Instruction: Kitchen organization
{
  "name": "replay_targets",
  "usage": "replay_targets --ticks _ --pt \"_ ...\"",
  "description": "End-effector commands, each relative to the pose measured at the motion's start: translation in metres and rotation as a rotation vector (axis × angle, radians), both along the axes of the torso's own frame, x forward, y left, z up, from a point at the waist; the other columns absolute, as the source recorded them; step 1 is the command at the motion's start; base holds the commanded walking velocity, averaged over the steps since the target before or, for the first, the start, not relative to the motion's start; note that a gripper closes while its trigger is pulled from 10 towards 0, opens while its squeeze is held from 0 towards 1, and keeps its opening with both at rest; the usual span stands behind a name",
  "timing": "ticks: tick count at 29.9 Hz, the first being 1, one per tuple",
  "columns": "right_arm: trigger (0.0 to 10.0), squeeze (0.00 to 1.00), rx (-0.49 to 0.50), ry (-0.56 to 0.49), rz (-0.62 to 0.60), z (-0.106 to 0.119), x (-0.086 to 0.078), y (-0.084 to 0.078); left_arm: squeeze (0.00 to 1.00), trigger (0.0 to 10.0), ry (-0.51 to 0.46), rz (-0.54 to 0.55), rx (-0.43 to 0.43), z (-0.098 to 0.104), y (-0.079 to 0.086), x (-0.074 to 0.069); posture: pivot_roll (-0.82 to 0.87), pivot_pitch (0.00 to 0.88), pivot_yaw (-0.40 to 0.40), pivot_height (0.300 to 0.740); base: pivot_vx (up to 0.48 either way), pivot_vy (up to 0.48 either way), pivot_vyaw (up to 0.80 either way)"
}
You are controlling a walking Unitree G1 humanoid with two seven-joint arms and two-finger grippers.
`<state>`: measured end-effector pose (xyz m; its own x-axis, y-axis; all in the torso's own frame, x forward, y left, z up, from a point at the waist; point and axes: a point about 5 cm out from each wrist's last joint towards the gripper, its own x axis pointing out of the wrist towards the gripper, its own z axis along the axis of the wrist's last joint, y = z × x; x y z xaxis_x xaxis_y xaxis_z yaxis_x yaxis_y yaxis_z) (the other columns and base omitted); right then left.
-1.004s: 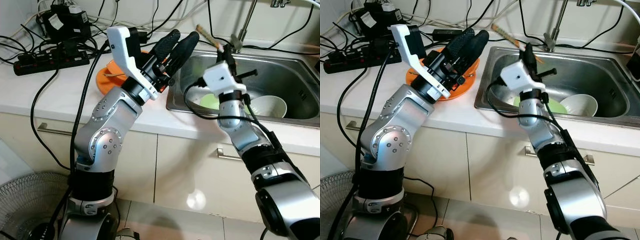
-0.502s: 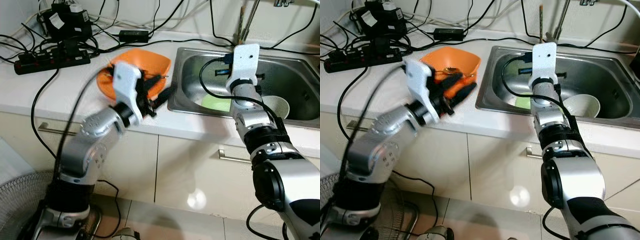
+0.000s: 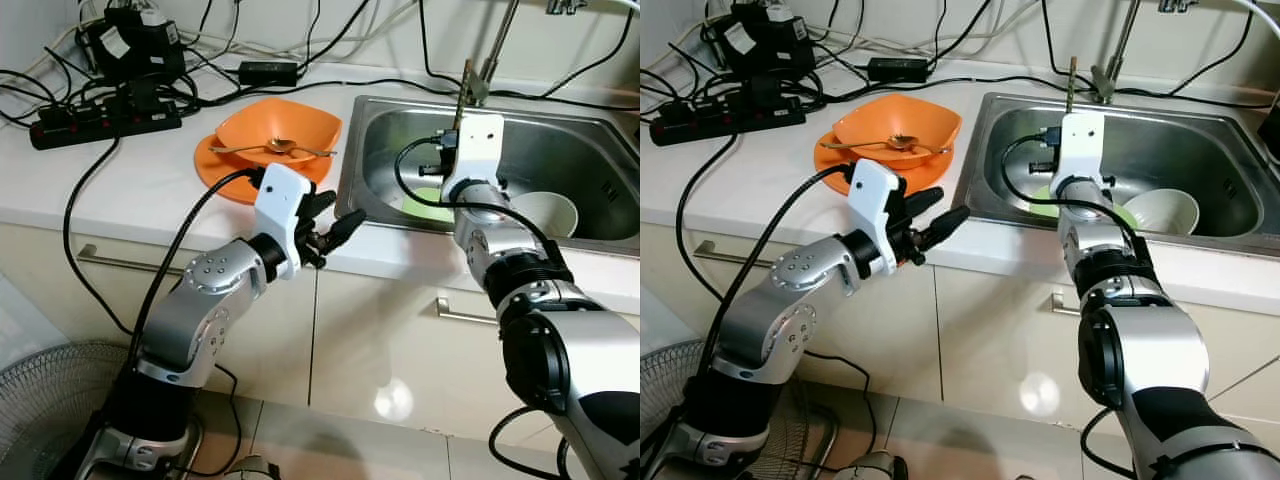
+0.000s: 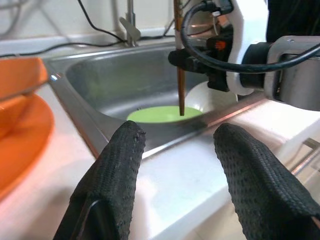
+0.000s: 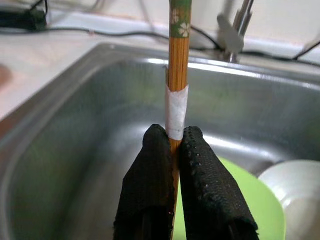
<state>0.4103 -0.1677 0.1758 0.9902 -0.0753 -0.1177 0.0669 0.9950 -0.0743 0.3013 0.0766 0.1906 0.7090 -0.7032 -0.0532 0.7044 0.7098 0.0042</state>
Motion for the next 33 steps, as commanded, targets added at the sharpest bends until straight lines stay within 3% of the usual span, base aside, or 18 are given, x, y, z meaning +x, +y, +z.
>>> replay_targets --ticks 1,10,11,12,13,14,23,24,25,26,33 --pt "10.0 0.00 0.017 0.041 -0.008 -0.007 -0.002 -0.001 0.00 10.0 0.001 -0.001 0.014 0.000 -0.002 -0.001 0.21 0.006 -0.001 0.740 0.000 0.000 0.00" --pt "10.0 0.00 0.025 0.082 -0.009 -0.017 -0.005 -0.001 0.00 10.0 0.000 0.000 0.022 -0.001 -0.002 -0.001 0.21 0.005 -0.001 0.740 0.000 0.000 0.00" --pt "10.0 0.59 0.026 0.097 -0.008 -0.021 -0.006 -0.001 0.00 10.0 0.000 0.002 0.025 -0.001 -0.002 -0.001 0.21 0.007 0.000 0.740 0.000 0.000 0.00" --pt "10.0 0.59 0.026 0.097 -0.008 -0.021 -0.006 -0.001 0.00 10.0 0.000 0.002 0.025 -0.001 -0.002 -0.001 0.21 0.007 0.000 0.740 0.000 0.000 0.00" --pt "10.0 0.96 0.027 0.103 -0.010 -0.023 -0.007 -0.001 0.00 10.0 0.000 0.003 0.025 -0.001 -0.002 -0.001 0.21 0.007 0.000 0.740 0.000 0.000 0.00" --pt "10.0 1.00 0.029 0.107 -0.011 -0.024 -0.007 -0.001 0.00 10.0 -0.001 0.003 0.025 -0.001 -0.002 -0.001 0.21 0.007 0.000 0.740 0.000 0.000 0.00" --pt "10.0 1.00 0.029 0.096 -0.009 -0.023 -0.007 -0.001 0.00 10.0 -0.014 0.019 0.022 0.001 -0.001 0.001 0.21 0.007 0.001 0.740 0.000 0.000 0.00" --pt "10.0 0.91 0.025 0.093 -0.007 -0.022 -0.006 0.000 0.00 10.0 -0.018 0.024 0.019 0.002 -0.001 0.002 0.21 0.005 0.001 0.740 0.000 0.000 0.00" --pt "10.0 0.91 0.022 0.090 -0.006 -0.022 -0.006 0.000 0.00 10.0 -0.020 0.028 0.018 0.002 -0.001 0.002 0.21 0.005 0.001 0.740 0.000 0.000 0.00" --pt "10.0 0.00 0.021 0.090 -0.005 -0.022 -0.006 0.000 0.00 10.0 -0.022 0.032 0.017 0.002 -0.001 0.003 0.21 0.005 0.001 0.740 0.000 0.000 0.00" --pt "10.0 0.00 0.021 0.053 0.006 -0.016 -0.004 0.004 0.00 10.0 -0.063 0.084 0.014 0.007 0.003 0.007 0.21 0.004 -0.001 0.740 0.000 0.000 0.00"
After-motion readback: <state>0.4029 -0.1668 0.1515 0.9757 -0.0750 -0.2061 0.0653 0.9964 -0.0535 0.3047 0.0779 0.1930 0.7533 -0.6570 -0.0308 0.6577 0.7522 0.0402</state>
